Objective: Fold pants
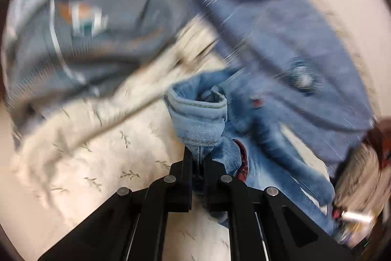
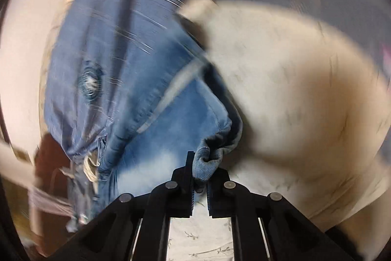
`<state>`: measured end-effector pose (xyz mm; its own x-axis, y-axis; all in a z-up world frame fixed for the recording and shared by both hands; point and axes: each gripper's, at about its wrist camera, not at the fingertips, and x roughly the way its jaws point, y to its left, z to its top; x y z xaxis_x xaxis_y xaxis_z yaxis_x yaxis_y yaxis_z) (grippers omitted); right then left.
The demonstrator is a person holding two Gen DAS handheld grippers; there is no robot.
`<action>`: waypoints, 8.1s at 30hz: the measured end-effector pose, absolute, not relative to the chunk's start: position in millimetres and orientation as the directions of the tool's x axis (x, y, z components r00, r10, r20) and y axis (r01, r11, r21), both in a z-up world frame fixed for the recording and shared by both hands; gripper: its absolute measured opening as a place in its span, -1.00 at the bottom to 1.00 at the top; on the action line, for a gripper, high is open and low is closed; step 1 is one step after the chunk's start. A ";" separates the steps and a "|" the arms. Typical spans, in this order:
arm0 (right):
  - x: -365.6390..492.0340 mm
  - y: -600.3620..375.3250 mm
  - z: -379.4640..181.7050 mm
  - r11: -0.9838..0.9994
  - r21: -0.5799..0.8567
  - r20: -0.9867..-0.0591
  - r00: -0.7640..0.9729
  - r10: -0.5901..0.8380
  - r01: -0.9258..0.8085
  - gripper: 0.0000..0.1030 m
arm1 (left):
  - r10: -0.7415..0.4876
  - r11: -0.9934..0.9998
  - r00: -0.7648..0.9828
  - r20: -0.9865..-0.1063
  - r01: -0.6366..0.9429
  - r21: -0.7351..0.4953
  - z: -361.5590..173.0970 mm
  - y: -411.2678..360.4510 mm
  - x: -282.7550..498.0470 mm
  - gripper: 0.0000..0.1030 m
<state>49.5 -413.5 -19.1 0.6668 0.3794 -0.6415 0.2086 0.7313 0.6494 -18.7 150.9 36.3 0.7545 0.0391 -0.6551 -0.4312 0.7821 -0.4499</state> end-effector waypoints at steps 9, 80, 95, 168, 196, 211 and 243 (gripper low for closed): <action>56.6 -440.9 -80.8 0.783 0.544 -0.799 0.472 0.373 0.301 -0.74 | 0.002 0.718 0.516 -0.856 -0.597 -0.358 -54.4 157.7 -30.6 -0.59; 236.4 -425.0 -46.7 0.869 0.492 -0.710 0.602 0.365 0.052 0.53 | 0.177 0.861 0.665 -0.725 -0.461 -0.213 18.7 142.7 3.3 0.61; 255.2 -416.2 -45.0 0.953 0.304 -0.894 0.342 0.288 -0.007 -0.73 | 0.153 0.880 0.648 -0.747 -0.433 -0.195 0.3 164.7 147.1 0.84; 342.5 -414.2 -34.6 0.939 0.344 -0.759 0.592 0.270 0.013 -0.40 | -0.040 0.906 0.547 -0.836 -0.333 -0.262 -34.1 151.1 269.7 0.14; 134.7 -441.9 79.5 0.825 0.554 -0.415 0.820 0.394 -0.116 -0.70 | -0.300 0.829 0.789 -0.536 -0.062 -0.556 70.9 154.5 43.5 -0.80; -5.2 -511.3 -94.7 0.510 0.845 -0.472 0.678 0.564 0.164 0.59 | -0.323 0.602 0.653 -0.685 -0.417 -0.681 -30.8 172.1 -48.8 0.41; 89.1 -451.5 27.9 0.471 0.871 -0.391 0.780 0.489 0.141 -0.90 | -0.141 0.759 0.517 -0.845 -0.491 -0.427 -52.9 102.1 27.8 0.60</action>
